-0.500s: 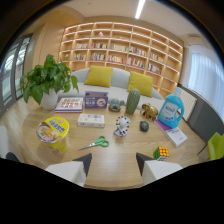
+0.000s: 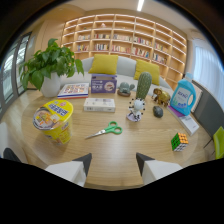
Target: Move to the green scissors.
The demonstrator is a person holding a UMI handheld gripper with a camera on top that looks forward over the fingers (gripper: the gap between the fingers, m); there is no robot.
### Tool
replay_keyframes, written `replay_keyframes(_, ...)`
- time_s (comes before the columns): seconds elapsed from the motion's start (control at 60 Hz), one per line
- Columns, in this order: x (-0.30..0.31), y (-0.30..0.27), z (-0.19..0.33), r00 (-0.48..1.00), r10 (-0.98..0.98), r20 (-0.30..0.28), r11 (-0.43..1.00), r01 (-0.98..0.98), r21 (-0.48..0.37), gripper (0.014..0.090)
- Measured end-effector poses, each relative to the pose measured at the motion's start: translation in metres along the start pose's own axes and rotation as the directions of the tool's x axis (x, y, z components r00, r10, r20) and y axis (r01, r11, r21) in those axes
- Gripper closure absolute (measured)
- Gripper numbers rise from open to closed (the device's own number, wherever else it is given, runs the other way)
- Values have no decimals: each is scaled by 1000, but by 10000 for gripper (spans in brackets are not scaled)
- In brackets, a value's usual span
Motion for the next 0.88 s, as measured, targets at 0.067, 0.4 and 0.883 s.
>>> replay_keyframes(0.067,-3,1,21,1000,6,-1,1000,-6,-3,202)
replay_keyframes(0.4,-9,-21,101,999,36,24,999,-36,2,200)
replay_keyframes(0.883,-12,-18,113,997,56,46,998,-55,-24,202)
